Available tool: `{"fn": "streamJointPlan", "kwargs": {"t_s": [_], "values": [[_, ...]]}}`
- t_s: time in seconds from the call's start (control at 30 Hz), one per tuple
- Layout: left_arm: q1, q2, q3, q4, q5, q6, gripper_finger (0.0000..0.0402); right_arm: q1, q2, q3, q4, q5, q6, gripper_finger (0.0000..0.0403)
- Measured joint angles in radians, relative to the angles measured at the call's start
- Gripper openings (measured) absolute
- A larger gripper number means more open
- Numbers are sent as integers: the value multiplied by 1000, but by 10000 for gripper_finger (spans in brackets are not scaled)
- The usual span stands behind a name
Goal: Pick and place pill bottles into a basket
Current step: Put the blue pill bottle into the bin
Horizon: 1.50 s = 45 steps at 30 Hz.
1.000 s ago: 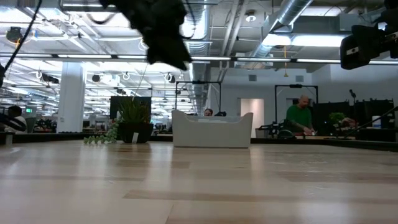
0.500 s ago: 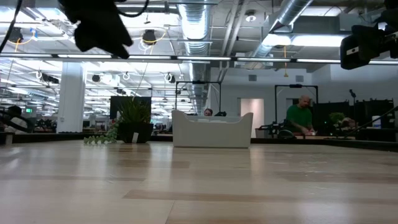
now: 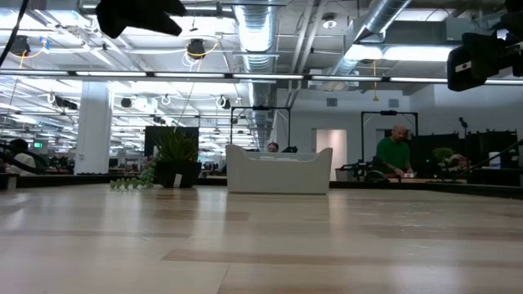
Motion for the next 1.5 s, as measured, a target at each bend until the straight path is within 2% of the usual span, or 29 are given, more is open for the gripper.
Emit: {"fn": "streamJointPlan", "kwargs": {"t_s": [0.1, 0.3, 0.4, 0.5, 0.67, 0.77, 0.83, 1.1, 1.33, 1.5], "values": [[-18, 0, 0, 34, -18, 14, 169, 0, 0, 0, 0, 0, 0, 168], [-83, 0, 0, 175, -95, 174, 169, 0, 0, 0, 0, 0, 0, 168], [-120, 0, 0, 163, -143, 180, 169, 0, 0, 0, 0, 0, 0, 168], [-158, 0, 0, 68, -144, 60, 169, 0, 0, 0, 0, 0, 0, 168], [-238, 0, 0, -201, -126, -315, 169, 0, 0, 0, 0, 0, 0, 168], [-266, 2, 0, -350, -20, -530, 169, 0, 0, 0, 0, 0, 0, 168], [-272, 7, 0, -393, 82, -613, 169, 0, 0, 0, 0, 0, 0, 168], [-291, 54, 0, -392, 381, -686, 169, 0, 0, 0, 0, 0, 0, 168], [-321, 54, 0, -308, 549, -788, 169, 0, 0, 0, 0, 0, 0, 168], [-321, 73, 0, -243, 706, -878, 169, 0, 0, 0, 0, 0, 0, 168]]}}
